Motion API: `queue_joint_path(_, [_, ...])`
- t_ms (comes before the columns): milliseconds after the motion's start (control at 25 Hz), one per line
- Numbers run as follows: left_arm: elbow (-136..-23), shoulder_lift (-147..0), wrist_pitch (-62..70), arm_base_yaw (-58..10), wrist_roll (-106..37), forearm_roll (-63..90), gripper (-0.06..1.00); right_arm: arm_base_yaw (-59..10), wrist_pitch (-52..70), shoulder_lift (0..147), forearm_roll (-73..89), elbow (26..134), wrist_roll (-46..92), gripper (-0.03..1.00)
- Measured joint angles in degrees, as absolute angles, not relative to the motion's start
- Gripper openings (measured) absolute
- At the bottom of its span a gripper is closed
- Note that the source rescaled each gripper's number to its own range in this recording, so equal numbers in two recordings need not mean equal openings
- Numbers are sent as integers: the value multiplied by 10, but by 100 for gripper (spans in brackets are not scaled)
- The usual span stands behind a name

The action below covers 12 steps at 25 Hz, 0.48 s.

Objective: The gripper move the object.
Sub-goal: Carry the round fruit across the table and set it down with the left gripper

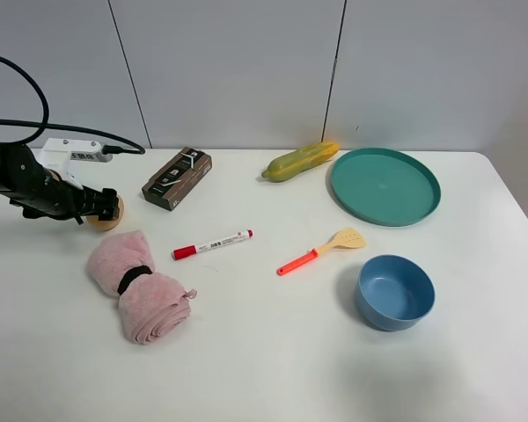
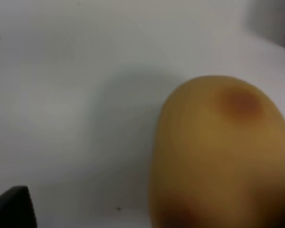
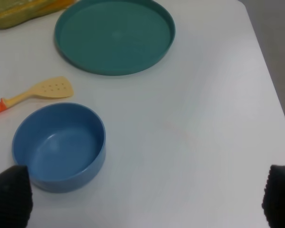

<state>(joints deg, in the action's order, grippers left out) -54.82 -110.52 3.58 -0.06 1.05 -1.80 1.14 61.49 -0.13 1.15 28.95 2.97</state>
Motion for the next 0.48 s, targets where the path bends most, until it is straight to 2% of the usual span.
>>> queue_joint_path(480, [-548, -1055, 48, -15, 63, -18, 99, 11, 615, -1, 11, 290, 30, 100])
